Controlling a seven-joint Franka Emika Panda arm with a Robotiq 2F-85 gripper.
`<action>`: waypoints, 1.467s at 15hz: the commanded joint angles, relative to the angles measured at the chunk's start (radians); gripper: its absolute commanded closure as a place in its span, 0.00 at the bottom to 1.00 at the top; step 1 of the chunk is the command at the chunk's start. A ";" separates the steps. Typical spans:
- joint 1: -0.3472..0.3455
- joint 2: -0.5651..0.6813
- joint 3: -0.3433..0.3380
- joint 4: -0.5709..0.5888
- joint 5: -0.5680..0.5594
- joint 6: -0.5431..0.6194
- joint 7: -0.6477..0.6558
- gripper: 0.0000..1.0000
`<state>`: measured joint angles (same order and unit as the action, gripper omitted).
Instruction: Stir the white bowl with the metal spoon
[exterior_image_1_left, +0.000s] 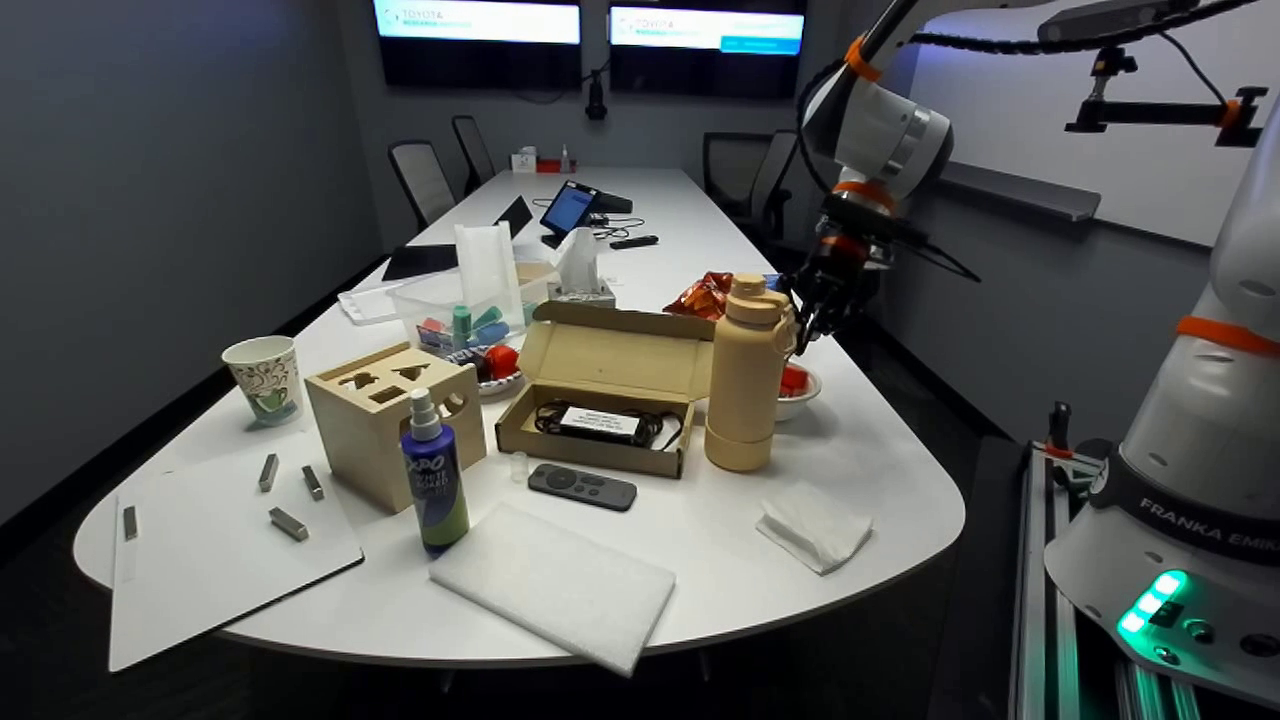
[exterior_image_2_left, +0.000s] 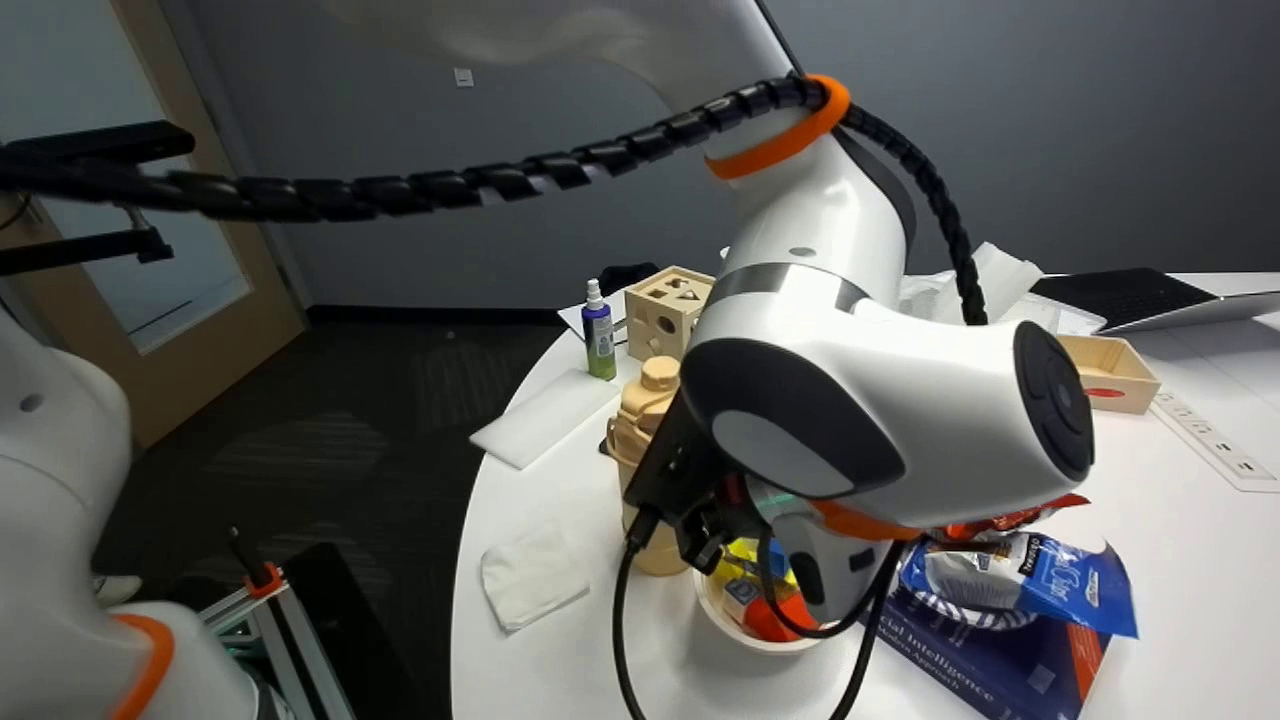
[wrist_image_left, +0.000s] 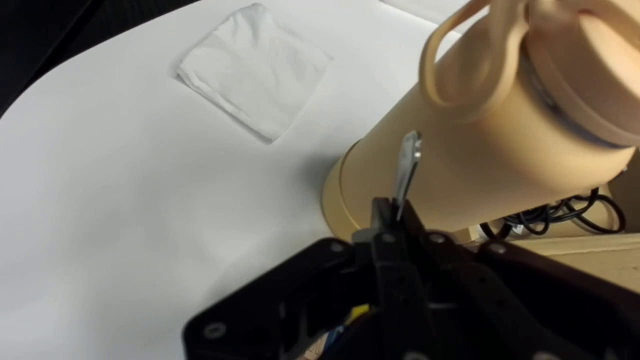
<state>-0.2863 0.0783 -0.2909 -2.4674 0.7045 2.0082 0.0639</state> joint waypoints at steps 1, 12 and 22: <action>-0.018 -0.031 -0.010 -0.052 0.011 0.033 -0.148 0.99; -0.033 -0.014 -0.012 -0.095 0.029 0.111 -0.437 0.99; -0.021 0.000 0.001 -0.085 -0.026 0.140 -0.424 0.64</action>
<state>-0.3087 0.0892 -0.2967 -2.5456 0.6951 2.1235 -0.3613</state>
